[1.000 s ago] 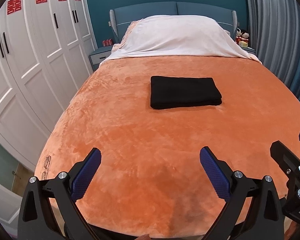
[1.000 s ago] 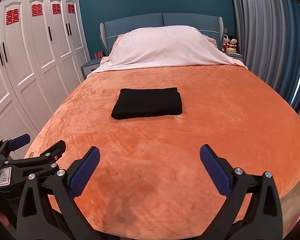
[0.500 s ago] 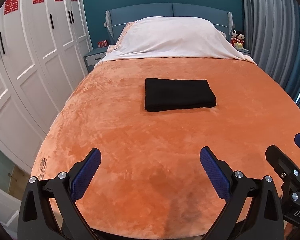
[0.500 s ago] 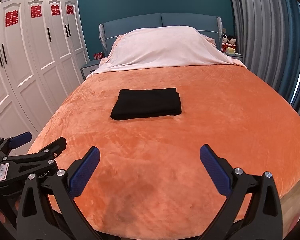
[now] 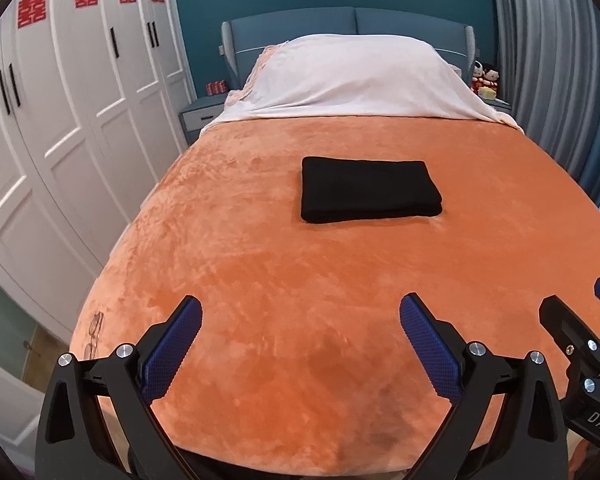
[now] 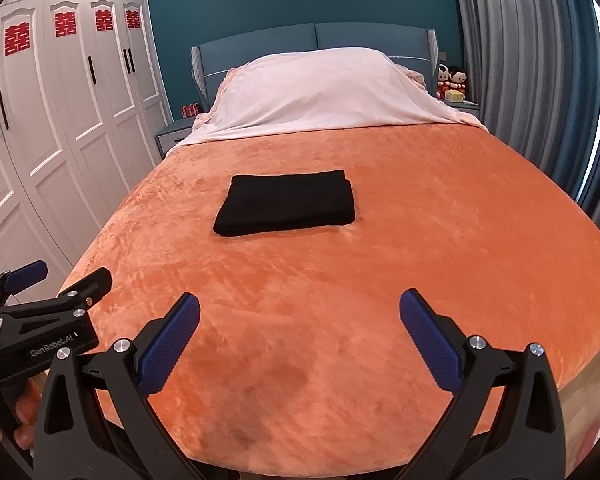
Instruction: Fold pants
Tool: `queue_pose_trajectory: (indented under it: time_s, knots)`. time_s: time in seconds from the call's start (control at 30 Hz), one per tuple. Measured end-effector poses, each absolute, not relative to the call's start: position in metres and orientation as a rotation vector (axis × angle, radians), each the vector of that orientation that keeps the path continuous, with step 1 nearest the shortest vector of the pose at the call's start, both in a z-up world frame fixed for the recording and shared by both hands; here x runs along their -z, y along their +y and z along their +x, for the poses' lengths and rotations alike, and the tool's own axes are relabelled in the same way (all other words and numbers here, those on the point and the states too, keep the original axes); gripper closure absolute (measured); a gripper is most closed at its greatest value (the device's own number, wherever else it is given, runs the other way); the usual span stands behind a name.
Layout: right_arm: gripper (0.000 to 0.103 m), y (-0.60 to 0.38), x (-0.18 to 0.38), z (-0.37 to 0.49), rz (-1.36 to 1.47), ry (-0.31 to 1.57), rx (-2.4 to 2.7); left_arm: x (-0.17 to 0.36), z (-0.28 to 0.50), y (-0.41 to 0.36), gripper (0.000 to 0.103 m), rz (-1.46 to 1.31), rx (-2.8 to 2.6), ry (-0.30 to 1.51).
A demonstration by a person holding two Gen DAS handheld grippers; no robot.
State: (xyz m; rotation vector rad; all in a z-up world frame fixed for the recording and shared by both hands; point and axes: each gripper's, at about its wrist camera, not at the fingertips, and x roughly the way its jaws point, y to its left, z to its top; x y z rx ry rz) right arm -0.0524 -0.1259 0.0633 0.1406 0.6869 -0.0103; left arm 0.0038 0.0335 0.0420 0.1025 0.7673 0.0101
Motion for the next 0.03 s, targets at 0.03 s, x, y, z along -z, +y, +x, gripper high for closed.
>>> queue_pose_trajectory:
  time_s: [0.03]
  knots:
    - [0.005,-0.1256,-0.0629,-0.0524,0.14,0.688,0.01,-0.0413,0.0035,0.034,0.005,0.103,-0.01,0.769]
